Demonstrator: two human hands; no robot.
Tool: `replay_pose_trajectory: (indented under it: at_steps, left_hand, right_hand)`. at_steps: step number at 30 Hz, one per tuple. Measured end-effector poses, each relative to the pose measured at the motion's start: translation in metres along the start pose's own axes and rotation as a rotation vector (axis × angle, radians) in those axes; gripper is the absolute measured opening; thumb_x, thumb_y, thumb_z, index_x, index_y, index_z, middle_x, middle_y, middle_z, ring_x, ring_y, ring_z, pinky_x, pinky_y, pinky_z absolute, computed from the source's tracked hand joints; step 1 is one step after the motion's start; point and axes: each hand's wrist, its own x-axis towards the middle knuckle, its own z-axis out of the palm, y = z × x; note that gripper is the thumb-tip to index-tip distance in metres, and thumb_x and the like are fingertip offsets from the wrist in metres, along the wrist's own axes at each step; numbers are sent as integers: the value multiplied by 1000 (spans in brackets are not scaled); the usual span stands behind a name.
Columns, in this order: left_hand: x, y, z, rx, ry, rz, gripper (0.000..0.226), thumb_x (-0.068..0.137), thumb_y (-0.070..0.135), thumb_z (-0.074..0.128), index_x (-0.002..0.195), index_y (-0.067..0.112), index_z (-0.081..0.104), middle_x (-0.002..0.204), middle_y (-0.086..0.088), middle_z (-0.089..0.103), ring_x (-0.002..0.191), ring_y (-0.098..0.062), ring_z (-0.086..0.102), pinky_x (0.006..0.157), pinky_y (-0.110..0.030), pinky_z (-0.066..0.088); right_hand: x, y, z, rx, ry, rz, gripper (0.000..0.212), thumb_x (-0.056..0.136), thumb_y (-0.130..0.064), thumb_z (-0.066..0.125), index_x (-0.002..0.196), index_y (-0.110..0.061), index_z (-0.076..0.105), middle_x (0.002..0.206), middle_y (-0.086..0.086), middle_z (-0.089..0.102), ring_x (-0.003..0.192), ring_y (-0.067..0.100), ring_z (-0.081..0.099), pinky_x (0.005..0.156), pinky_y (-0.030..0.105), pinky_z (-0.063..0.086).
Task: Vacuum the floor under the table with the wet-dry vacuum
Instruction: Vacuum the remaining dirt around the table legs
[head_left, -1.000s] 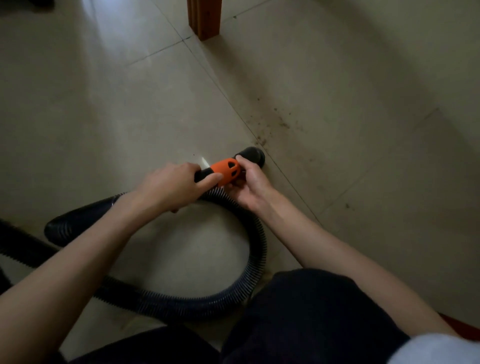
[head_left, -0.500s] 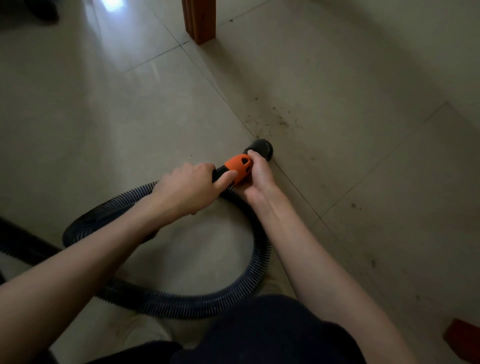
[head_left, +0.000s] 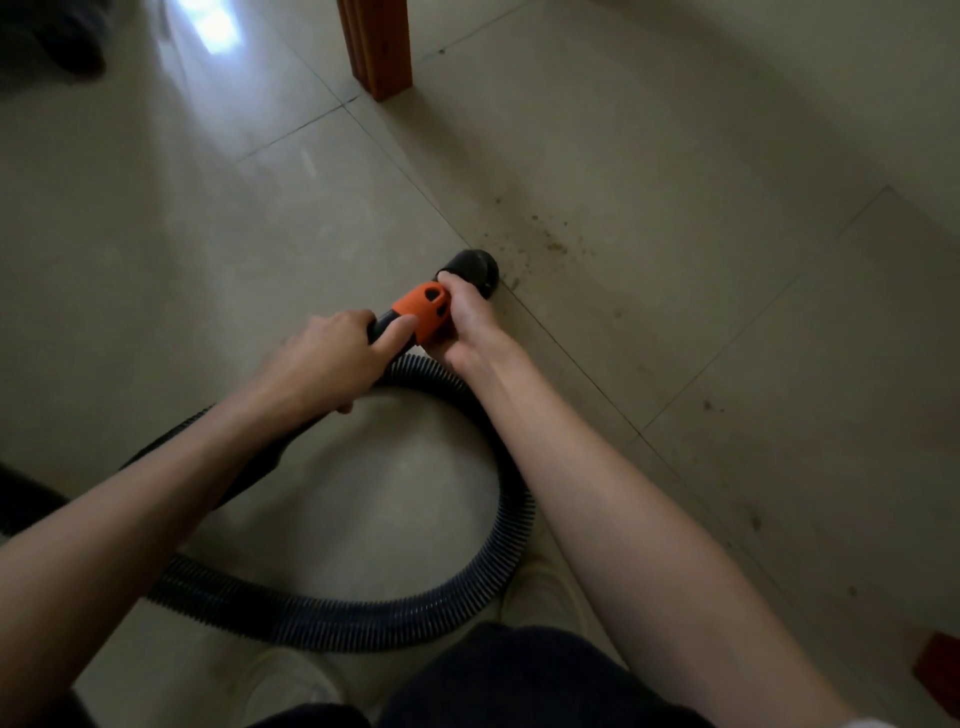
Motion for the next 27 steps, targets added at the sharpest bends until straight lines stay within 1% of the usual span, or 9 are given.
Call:
replay_pose_trajectory:
  at_steps: [3, 6, 9, 13, 17, 19, 21, 24, 27]
  left_hand:
    - [-5, -3, -4, -1, -94, 37, 48, 93, 56, 33, 80, 14, 52, 60, -5, 61, 40, -16, 58, 56, -28, 49]
    - [-13, -5, -5, 32, -163, 85, 50, 89, 60, 32, 77, 16, 53, 60, -5, 62, 41, -17, 59, 62, -33, 55]
    - [-22, 2, -1, 92, -190, 139, 51, 84, 65, 29, 82, 21, 55, 60, -4, 63, 41, -14, 60, 64, -35, 56]
    - [-33, 9, 5, 144, -227, 176, 41, 87, 64, 32, 84, 28, 52, 60, 0, 62, 43, -12, 61, 60, -29, 55]
    - [-43, 16, 11, 214, -291, 196, 43, 89, 63, 33, 91, 23, 50, 60, 5, 59, 44, -7, 59, 58, -27, 55]
    - [-48, 21, 13, 221, -316, 224, 35, 90, 61, 33, 92, 29, 45, 62, 6, 57, 45, -6, 58, 56, -23, 54]
    - [-50, 25, 14, 219, -330, 245, 33, 90, 61, 33, 84, 31, 45, 62, 7, 56, 44, -5, 57, 54, -22, 52]
    - [-52, 29, 18, 205, -317, 270, 32, 92, 59, 33, 73, 32, 39, 64, 7, 54, 45, -5, 55, 50, -21, 49]
    - [-53, 31, 29, 217, -260, 274, 40, 91, 61, 32, 81, 24, 47, 71, 4, 57, 53, -7, 54, 54, -25, 48]
  right_hand:
    - [-5, 9, -13, 80, -13, 22, 42, 92, -27, 56, 128, -5, 50, 117, 19, 59, 100, 31, 58, 86, 45, 50]
    - [-12, 23, -28, 150, -3, 41, 40, 93, -26, 56, 126, -4, 51, 116, 19, 60, 102, 31, 59, 95, 48, 48]
    - [-19, 34, -40, 157, 32, 42, 32, 92, -30, 56, 114, -6, 56, 107, 16, 61, 92, 27, 59, 94, 46, 49]
    - [-24, 42, -58, 175, 76, 64, 25, 92, -27, 55, 109, -9, 55, 92, 12, 59, 81, 23, 57, 89, 42, 49]
    - [-34, 53, -78, 195, 116, 111, 32, 90, -26, 55, 115, -6, 54, 100, 15, 59, 96, 29, 58, 95, 46, 49]
    - [-40, 56, -84, 196, 128, 119, 27, 91, -26, 54, 110, -7, 53, 94, 12, 57, 90, 27, 57, 90, 42, 51]
    - [-43, 56, -89, 203, 139, 123, 25, 91, -26, 54, 107, -7, 52, 91, 11, 56, 86, 25, 56, 86, 40, 51]
    - [-45, 57, -94, 192, 162, 104, 27, 94, -28, 52, 111, -8, 49, 102, 13, 55, 96, 27, 55, 95, 43, 49]
    - [-45, 59, -99, 206, 191, 85, 29, 95, -31, 52, 115, -11, 45, 111, 14, 54, 106, 30, 55, 101, 47, 44]
